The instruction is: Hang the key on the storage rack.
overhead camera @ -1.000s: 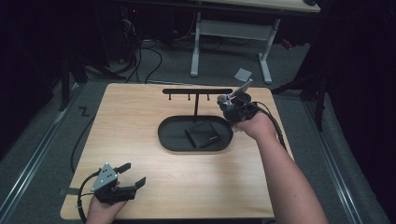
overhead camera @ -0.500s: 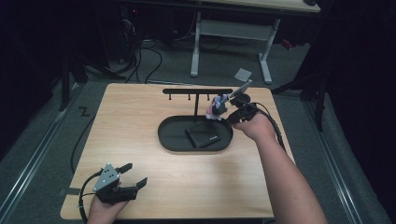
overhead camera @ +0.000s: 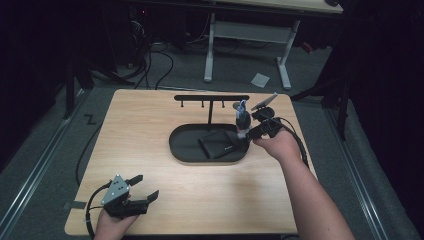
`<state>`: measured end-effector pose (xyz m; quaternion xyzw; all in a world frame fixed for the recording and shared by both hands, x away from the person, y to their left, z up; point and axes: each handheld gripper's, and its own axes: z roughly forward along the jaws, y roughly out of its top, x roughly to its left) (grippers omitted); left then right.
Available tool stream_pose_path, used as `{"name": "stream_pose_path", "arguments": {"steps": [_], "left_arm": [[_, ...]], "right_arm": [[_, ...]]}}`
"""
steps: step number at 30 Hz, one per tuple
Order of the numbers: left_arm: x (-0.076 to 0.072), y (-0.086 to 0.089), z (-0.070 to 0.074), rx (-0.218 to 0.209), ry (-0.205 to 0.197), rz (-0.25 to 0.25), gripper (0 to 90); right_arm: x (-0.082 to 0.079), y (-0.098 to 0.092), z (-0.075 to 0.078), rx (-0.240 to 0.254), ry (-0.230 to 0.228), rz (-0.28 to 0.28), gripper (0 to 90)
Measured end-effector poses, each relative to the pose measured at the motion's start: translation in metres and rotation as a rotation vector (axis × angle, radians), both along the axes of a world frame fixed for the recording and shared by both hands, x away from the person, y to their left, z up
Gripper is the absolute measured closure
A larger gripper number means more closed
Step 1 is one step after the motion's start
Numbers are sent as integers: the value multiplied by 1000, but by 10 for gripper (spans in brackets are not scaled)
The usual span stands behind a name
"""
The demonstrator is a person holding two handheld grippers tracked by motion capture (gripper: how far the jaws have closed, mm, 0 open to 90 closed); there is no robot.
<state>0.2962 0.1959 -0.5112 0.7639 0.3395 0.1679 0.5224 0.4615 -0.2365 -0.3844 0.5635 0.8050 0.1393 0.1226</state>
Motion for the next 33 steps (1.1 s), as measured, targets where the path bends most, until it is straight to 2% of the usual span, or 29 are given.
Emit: {"name": "stream_pose_path", "arguments": {"steps": [4,7,8,9,12,19,24,27,28,33], "left_arm": [[0,-2,0,6,2,-7,194],[1,-3,0,9,4,-9,194],[1,-4,-1,10,5,-9,194],[1,-4,-1,10,6,-10,194],[2,-6,-1,15,9,-11,194],[2,-10,-2,19,17,-21,194],[1,-12,-3,30,23,-18,194],[1,-12,-5,42,27,-9,194],[1,-12,-5,48,29,-4,194],[-1,-11,-6,56,4,32,200]], "right_arm": [[-20,0,-6,17,-37,15,331],[-34,2,-10,11,-75,35,324],[-38,2,-13,23,-81,38,315],[-42,3,-16,9,-90,44,312],[-56,1,-29,18,-124,47,315],[-80,-16,-54,128,-154,25,323],[-103,-27,-67,162,-231,17,320],[-122,-33,-78,190,-309,5,319],[-126,-34,-81,202,-319,1,319],[-148,-35,-99,223,-400,-2,317]]}}
